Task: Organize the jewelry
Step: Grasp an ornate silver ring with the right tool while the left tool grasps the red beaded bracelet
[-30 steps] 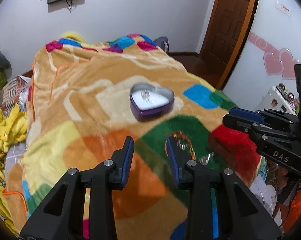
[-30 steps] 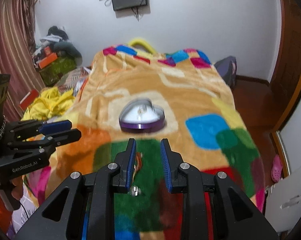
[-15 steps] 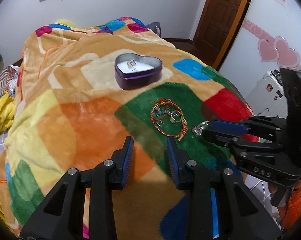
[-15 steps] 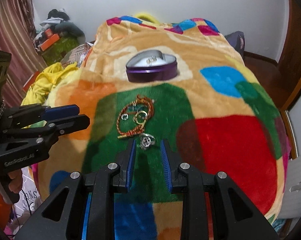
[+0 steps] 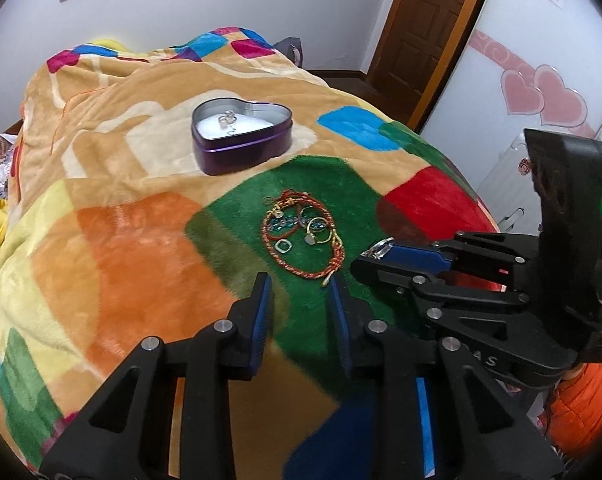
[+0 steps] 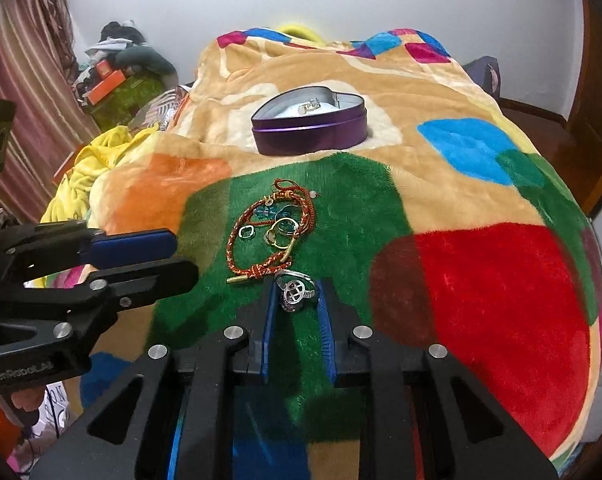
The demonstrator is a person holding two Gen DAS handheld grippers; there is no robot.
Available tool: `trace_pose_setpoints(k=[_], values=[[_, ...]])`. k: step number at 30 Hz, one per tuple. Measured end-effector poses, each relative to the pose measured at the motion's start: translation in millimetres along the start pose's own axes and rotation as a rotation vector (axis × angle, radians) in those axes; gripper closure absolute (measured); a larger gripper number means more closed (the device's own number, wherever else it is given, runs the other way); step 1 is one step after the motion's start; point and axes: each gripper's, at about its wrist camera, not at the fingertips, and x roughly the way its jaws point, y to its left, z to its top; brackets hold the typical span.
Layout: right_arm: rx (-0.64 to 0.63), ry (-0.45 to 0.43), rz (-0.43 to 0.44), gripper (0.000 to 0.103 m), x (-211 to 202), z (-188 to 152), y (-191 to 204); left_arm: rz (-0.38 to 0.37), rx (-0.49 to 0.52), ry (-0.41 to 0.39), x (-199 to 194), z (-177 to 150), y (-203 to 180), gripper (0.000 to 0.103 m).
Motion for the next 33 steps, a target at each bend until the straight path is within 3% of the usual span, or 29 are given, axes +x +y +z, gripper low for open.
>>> trace_pose_setpoints(k=[8,15,19,22,33], values=[[0.043,-0.035,-0.042,0.086,-17,3,-23,-0.011,0.047,0.022,21,6,-19,0.074],[0.077,-0.05,-0.051,0.086,-27,4,-35,-0.04,0.028,0.047,39,6,-17,0.075],[0.077,-0.051,-0.047,0.086,-27,4,-34,-0.031,0.018,0.06,45,9,-15,0.088],[0.077,-0.054,-0.043,0.086,-28,4,-33,-0.027,0.006,0.056,45,11,-14,0.096],[0.074,-0.091,-0.051,0.085,-41,11,-30,-0.027,-0.042,-0.029,6,15,-3,0.097]])
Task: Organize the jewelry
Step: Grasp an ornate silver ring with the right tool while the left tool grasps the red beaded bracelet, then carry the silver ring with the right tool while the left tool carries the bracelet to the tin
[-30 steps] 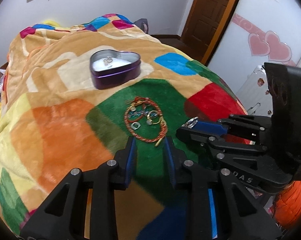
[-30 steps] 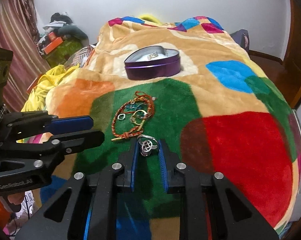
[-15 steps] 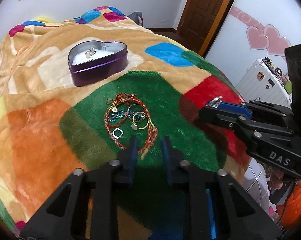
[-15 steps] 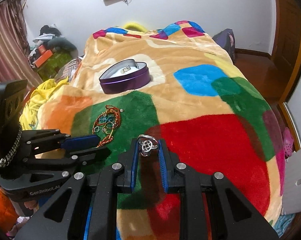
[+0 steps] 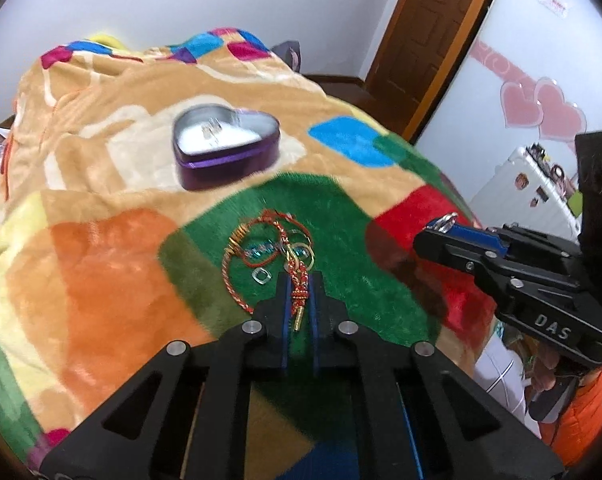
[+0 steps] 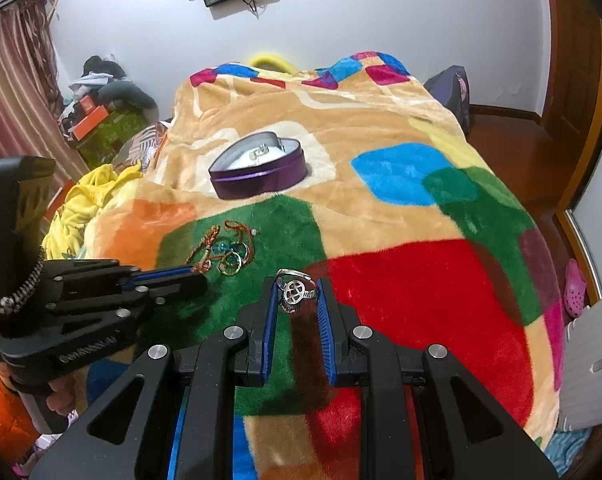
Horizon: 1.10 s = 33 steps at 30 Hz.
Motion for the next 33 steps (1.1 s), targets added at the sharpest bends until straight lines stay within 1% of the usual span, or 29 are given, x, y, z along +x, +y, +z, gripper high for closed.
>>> trace_pose_setpoints(k=[7,17,25,33], values=[[-0.009,-0.03,0.0,0.086,-6,9,6,0.017,-0.017,-0.078,-31,11,9,0.097],[-0.046,-0.081,-0.002,0.086,-11,31,21,0.037,-0.009,-0.16,-54,33,14,0.096],[-0.051,-0.117,0.004,0.086,-9,50,26,0.048,0.007,-0.215,-63,57,17,0.097],[-0.079,-0.15,0.004,0.086,-6,68,33,0.053,0.027,-0.253,-65,77,18,0.097]])
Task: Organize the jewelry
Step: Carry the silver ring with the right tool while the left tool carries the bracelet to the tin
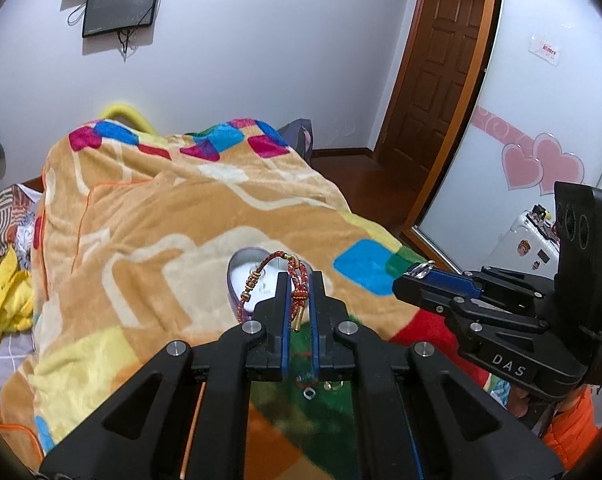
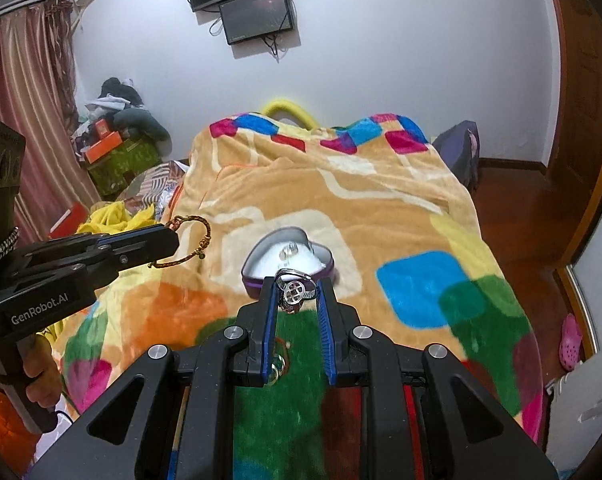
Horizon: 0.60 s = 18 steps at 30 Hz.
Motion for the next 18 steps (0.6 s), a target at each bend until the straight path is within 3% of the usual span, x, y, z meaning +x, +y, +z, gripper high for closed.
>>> trace_pose_setpoints(k=[9,18], values=[[-0.029,-0.018,-0.003,0.085,16,14,3,0.005,0.002,-0.021,16,19,9,0.096],[-0.013,0.002,-0.001,0.085,35,18,-9,-0.006,-0.022,0.016,54,27,23,0.096]])
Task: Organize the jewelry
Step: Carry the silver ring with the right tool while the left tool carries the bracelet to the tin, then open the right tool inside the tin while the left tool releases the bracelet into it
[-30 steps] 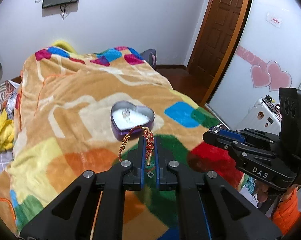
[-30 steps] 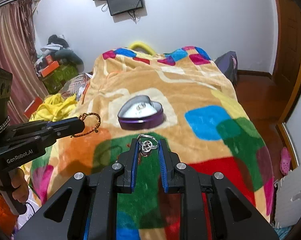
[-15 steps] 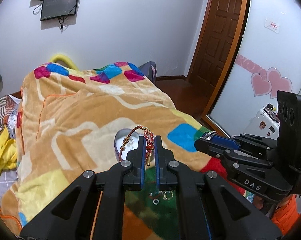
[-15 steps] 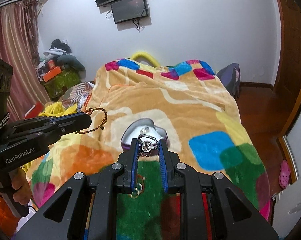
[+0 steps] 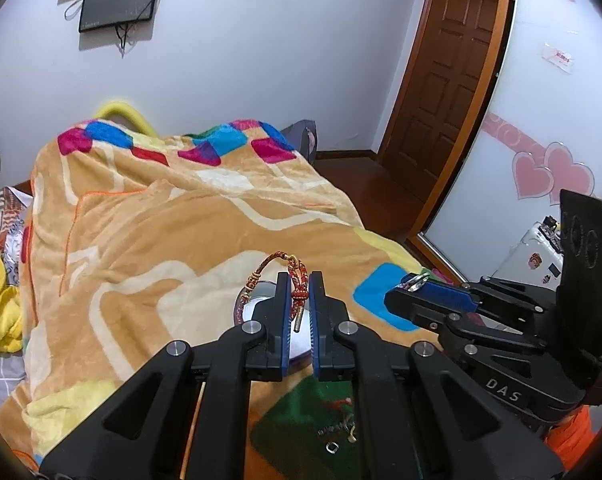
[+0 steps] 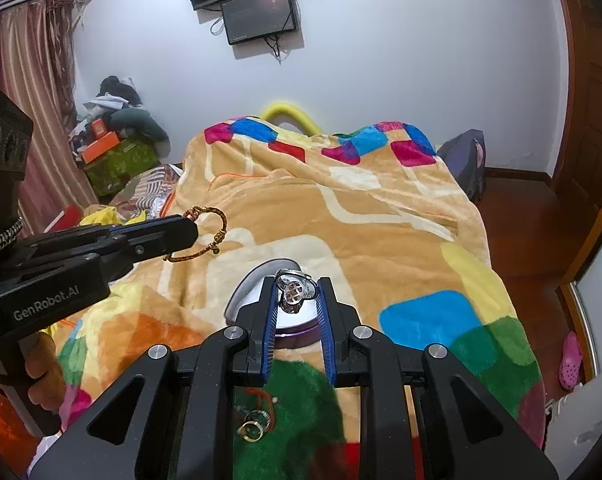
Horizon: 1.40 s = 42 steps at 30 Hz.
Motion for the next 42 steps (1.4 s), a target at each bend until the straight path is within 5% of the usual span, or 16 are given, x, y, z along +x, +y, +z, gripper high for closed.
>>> trace_pose_setpoints(k=[22,30,42], values=[[0.034,0.052,0.011,0.085,25,3,-26,-0.047,-0.003,0.189,77,-18,0,0.096],[0.012,0.083,0.033,0.085,39,3,-19,0.011,-0.026,0.157,58,-18,16,0.095],[-0.038,0.166,0.065,0.085,73,1,1,0.097,-0.009,0.127,38,-24,33,0.077]])
